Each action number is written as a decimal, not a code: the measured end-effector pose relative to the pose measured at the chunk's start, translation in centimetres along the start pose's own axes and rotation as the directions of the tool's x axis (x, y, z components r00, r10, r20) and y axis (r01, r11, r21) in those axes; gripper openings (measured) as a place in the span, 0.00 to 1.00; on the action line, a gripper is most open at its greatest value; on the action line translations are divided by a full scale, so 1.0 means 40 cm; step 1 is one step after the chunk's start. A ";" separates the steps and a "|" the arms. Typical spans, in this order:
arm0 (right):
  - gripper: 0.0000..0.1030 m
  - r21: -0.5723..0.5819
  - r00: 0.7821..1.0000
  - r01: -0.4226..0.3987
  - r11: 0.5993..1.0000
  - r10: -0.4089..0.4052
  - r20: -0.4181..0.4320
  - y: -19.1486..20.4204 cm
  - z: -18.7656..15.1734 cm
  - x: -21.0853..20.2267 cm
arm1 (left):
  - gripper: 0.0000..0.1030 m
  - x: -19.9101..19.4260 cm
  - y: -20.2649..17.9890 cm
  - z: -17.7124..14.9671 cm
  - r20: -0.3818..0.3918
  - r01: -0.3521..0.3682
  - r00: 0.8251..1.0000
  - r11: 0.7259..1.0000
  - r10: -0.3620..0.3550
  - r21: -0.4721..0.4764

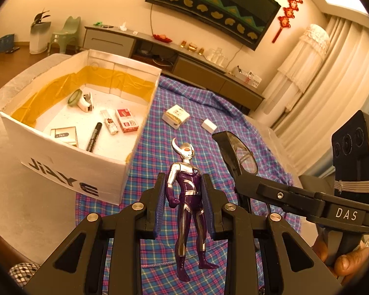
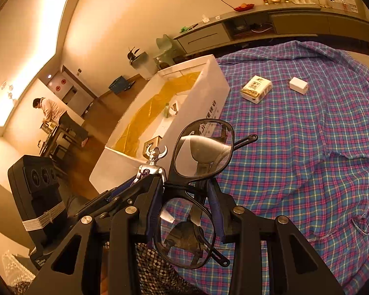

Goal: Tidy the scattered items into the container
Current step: 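Carry the figurine and glasses over the cardboard box with both tools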

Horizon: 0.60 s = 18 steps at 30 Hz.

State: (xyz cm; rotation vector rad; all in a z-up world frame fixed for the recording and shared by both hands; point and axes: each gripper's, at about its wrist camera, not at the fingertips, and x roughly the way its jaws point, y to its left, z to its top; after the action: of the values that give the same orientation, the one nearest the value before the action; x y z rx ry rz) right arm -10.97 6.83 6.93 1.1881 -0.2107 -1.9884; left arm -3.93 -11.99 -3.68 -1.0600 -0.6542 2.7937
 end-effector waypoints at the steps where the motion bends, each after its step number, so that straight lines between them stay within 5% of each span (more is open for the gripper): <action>1: 0.37 -0.006 1.000 -0.002 1.000 0.002 0.000 0.007 0.003 0.000 | 0.27 -0.004 0.003 0.003 0.004 0.002 1.000 1.000 -0.002 -0.003; 18: 0.37 -0.150 1.000 -0.028 0.988 0.028 0.000 0.144 0.099 0.026 | 0.27 -0.077 0.105 0.137 0.100 -0.012 0.995 0.998 0.018 -0.058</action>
State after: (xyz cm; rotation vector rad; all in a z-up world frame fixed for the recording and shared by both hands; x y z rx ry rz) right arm -11.26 1.28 11.30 1.0808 -0.0764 -1.9448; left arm -4.87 -18.48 0.12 -0.9429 -0.7442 2.8733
